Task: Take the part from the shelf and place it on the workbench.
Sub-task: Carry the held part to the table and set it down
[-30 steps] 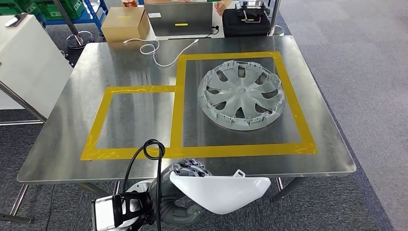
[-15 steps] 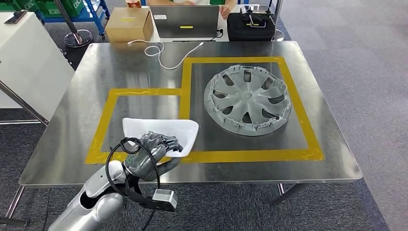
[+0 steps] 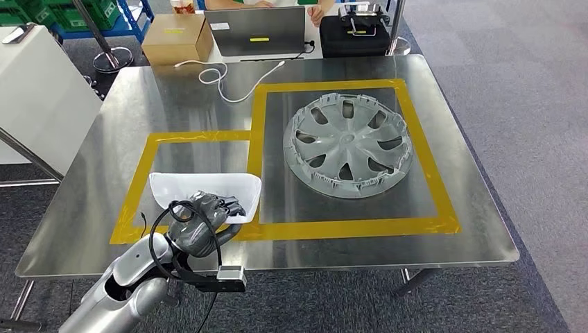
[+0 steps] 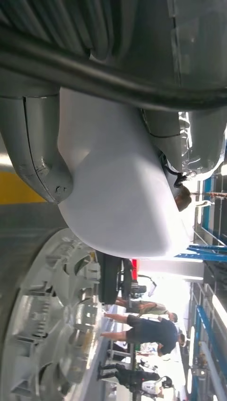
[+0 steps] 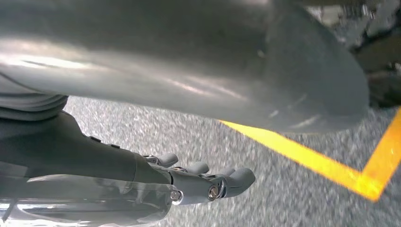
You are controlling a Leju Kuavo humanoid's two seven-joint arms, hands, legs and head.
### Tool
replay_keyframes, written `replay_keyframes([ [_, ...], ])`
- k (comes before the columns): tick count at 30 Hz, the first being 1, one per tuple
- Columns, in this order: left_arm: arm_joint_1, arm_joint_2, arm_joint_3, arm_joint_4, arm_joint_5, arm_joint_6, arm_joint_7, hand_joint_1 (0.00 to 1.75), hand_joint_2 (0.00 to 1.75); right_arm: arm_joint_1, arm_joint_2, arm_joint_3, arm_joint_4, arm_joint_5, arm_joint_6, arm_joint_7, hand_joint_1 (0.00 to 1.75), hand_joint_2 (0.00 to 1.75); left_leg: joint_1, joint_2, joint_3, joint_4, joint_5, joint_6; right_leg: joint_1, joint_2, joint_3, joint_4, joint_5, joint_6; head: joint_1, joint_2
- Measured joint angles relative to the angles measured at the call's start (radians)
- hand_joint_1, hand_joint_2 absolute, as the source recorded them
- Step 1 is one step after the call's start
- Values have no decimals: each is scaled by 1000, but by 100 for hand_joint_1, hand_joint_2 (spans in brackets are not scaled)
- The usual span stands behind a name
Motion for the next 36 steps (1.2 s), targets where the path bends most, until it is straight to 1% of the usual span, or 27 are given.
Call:
replay_keyframes([
  [1, 1, 1, 0, 3, -15, 2, 10, 175, 175, 0, 0, 0, 0, 0, 0, 0, 0, 0, 2, 0, -30, 56, -17, -3, 1, 0, 0, 0, -1, -1, 0, 0],
  [2, 2, 3, 0, 6, -41, 7, 25, 175, 175, 0, 0, 0, 0, 0, 0, 0, 0, 0, 4, 0, -46, 80, -16, -4, 2, 1, 2, 1, -2, -1, 0, 0],
  [3, 2, 4, 0, 9, -77, 14, 44, 175, 175, 0, 0, 0, 0, -1, -1, 0, 0, 0, 4, 0, -43, 66, 6, -3, 2, 1, 4, 1, -4, -1, 0, 0],
  [4, 0, 6, 1, 12, -120, 21, 66, 175, 175, -1, 0, 0, 0, -1, -1, 0, 0, 0, 4, 0, -21, 13, 43, 0, 2, 2, 7, 1, -5, 1, 0, 0],
  [5, -3, 8, 1, 15, -166, 26, 88, 175, 175, -1, 1, 0, 0, -1, -1, 0, 0, 0, 4, 0, 12, -62, 82, 5, 2, 2, 11, 1, -7, 3, 0, 0],
  [6, -9, 10, 2, 21, -209, 28, 109, 175, 175, -1, 2, 0, 0, -1, -1, 0, 0, 0, 1, 0, 43, -129, 108, 10, 4, 2, 13, 1, -9, 6, 0, 0],
  [7, -15, 12, 2, 29, -245, 24, 127, 175, 175, -1, 2, -1, 0, -1, -1, 0, 0, 0, -2, 0, 65, -177, 123, 16, 4, 2, 14, 1, -10, 11, 0, 0],
  [9, -27, 14, 4, 62, -284, 8, 148, 175, 175, -2, 4, -1, 0, 0, 1, 0, 0, 0, -8, -1, 77, -203, 123, 25, 4, 1, 13, -2, -9, 22, 1, 0],
  [11, -37, 13, 9, 127, -297, -3, 161, 175, 175, -3, 5, -1, 0, 3, 4, 0, 0, 0, -6, 0, 84, -216, 130, 37, 4, 1, 16, -2, -11, 34, 2, 0],
  [12, -44, 11, 12, 170, -306, -3, 170, 175, 175, -4, 5, 0, 0, 5, 5, 0, 0, 0, -4, 2, 88, -225, 135, 45, 4, 1, 11, 12, -21, 38, 3, 0],
  [13, -53, 8, 17, 219, -320, 1, 188, 175, 175, -4, 4, 0, 0, 9, 7, 0, 0, 0, -2, 3, 93, -234, 140, 50, 5, 1, -4, 45, -42, 40, 5, 0],
  [15, -77, -4, 36, 333, -368, 14, 244, 175, 175, -4, 4, 0, 0, 17, 10, 1, 0, 0, -3, 6, 93, -237, 142, 57, 4, 1, -63, 162, -101, 41, 7, 0],
  [16, -92, -11, 55, 398, -395, 24, 270, 175, 175, -4, 4, 0, 0, 22, 12, 2, 0, 0, -5, 7, 91, -236, 142, 57, 4, 1, -94, 220, -122, 42, 7, 0],
  [17, -110, -20, 78, 462, -419, 35, 287, 175, 175, -3, 4, 1, 0, 25, 13, 3, 0, 0, -6, 7, 90, -235, 141, 58, 3, 1, -114, 253, -126, 43, 7, 0],
  [18, -130, -28, 103, 519, -436, 43, 296, 175, 175, -3, 4, 1, 0, 27, 15, 4, 0, 0, -6, 6, 91, -233, 140, 58, 3, 0, -115, 250, -110, 43, 7, 0],
  [19, -149, -36, 129, 571, -450, 49, 301, 175, 175, -3, 4, 1, 0, 28, 16, 6, 0, 0, -7, 5, 92, -230, 138, 56, 3, 0, -98, 210, -79, 42, 7, 0],
  [20, -167, -41, 151, 613, -463, 52, 305, 175, 175, -4, 3, 1, 0, 30, 16, 7, 0, 0, -7, 3, 93, -226, 135, 53, 3, 0, -67, 144, -41, 40, 7, 0],
  [22, -197, -50, 192, 684, -484, 55, 311, 175, 175, -6, 2, 2, 0, 33, 16, 8, 0, 0, -11, 2, 93, -217, 126, 44, 6, 0, -13, 32, 2, 33, 6, 0],
  [23, -209, -53, 209, 713, -491, 56, 314, 175, 175, -7, 2, 2, 0, 34, 16, 8, 0, 0, -13, 2, 93, -213, 123, 39, 7, 0, -1, 6, 7, 29, 6, 0],
  [24, -219, -56, 225, 738, -495, 57, 316, 175, 175, -7, 2, 2, 0, 35, 16, 9, 0, 0, -14, 2, 93, -212, 121, 34, 9, 1, 1, 1, 4, 25, 5, 0],
  [27, -238, -63, 255, 789, -501, 58, 318, 175, 175, -8, 4, 2, 0, 35, 16, 9, 0, 0, -12, 3, 94, -201, 109, 19, 5, 0, 6, -6, 7, 8, 4, 0],
  [29, -242, -65, 265, 807, -503, 58, 318, 175, 175, -8, 6, 2, 0, 35, 16, 9, 0, 0, -8, 3, 61, -125, 61, 6, 2, -1, 8, -10, 10, -1, -1, 0],
  [31, -244, -66, 271, 821, -503, 58, 319, 175, 175, -8, 6, 2, 0, 35, 16, 9, 0, 0, -2, 3, 1, 2, 2, -3, 3, -1, 7, -10, 10, -5, -3, 0],
  [32, -245, -68, 273, 828, -503, 58, 319, 175, 175, -8, 5, 2, 0, 35, 16, 9, 0, 0, 0, 3, -20, 46, -10, -5, 4, -1, 7, -9, 10, -5, -3, 0],
  [33, -246, -70, 276, 835, -503, 58, 319, 175, 175, -8, 5, 2, 0, 35, 16, 9, 0, 0, 0, 3, -26, 57, -3, -5, 4, -1, 7, -8, 9, -5, -3, 0],
  [34, -248, -71, 278, 840, -503, 58, 319, 175, 175, -8, 5, 2, 0, 35, 16, 9, 0, 0, 0, 3, -12, 28, 22, -2, 5, -1, 9, -8, 9, -5, -3, 0],
  [36, -255, -74, 283, 845, -503, 58, 320, 175, 175, -8, 7, 2, 0, 35, 17, 9, 0, 0, -3, 4, 53, -108, 88, 13, 7, -1, 13, -8, 8, -4, -3, 0],
])
